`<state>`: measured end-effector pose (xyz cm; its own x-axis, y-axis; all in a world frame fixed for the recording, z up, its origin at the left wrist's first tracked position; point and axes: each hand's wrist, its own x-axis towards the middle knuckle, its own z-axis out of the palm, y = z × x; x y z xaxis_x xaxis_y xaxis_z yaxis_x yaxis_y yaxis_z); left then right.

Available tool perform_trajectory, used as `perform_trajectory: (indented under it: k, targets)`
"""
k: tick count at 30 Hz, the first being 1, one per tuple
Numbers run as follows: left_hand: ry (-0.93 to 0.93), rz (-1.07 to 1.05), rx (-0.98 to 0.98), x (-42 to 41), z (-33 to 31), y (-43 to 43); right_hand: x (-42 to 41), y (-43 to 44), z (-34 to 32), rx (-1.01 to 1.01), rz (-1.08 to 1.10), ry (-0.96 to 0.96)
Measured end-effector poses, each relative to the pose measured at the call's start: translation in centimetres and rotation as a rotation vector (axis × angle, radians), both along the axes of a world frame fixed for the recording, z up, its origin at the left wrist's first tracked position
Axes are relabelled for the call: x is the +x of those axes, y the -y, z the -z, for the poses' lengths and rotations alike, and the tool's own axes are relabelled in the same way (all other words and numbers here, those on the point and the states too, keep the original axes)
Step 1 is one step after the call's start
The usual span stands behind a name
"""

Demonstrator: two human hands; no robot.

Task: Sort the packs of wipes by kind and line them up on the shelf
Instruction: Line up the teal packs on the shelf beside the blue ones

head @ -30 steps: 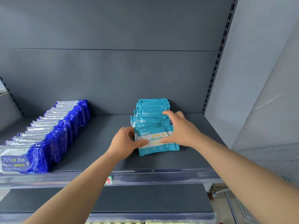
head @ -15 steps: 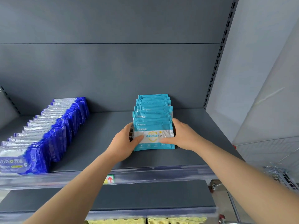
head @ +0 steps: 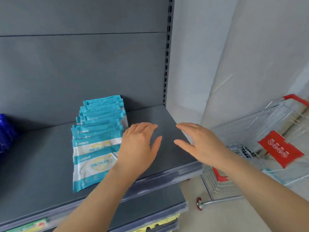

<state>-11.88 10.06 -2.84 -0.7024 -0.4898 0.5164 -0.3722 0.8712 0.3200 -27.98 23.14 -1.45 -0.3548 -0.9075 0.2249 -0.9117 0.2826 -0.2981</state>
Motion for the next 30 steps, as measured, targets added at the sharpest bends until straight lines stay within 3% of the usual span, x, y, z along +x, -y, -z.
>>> perform_trajectory:
  k: [7,17,24,30]
  targets:
    - [0.045,0.245,-0.005,-15.6,2.2,-8.6,-12.5,-11.0,1.8,0.009,0.191,0.022]
    - [0.273,0.329,0.094,-39.3,10.8,-20.9,-35.9,-26.4,8.4,0.264,0.382,0.092]
    - [0.473,0.370,0.204,-52.6,19.8,-23.0,-50.1,-30.0,17.2,0.454,0.437,0.161]
    - [0.693,0.354,0.382,-63.9,29.8,-21.8,-61.4,-29.5,27.1,0.567,0.474,0.343]
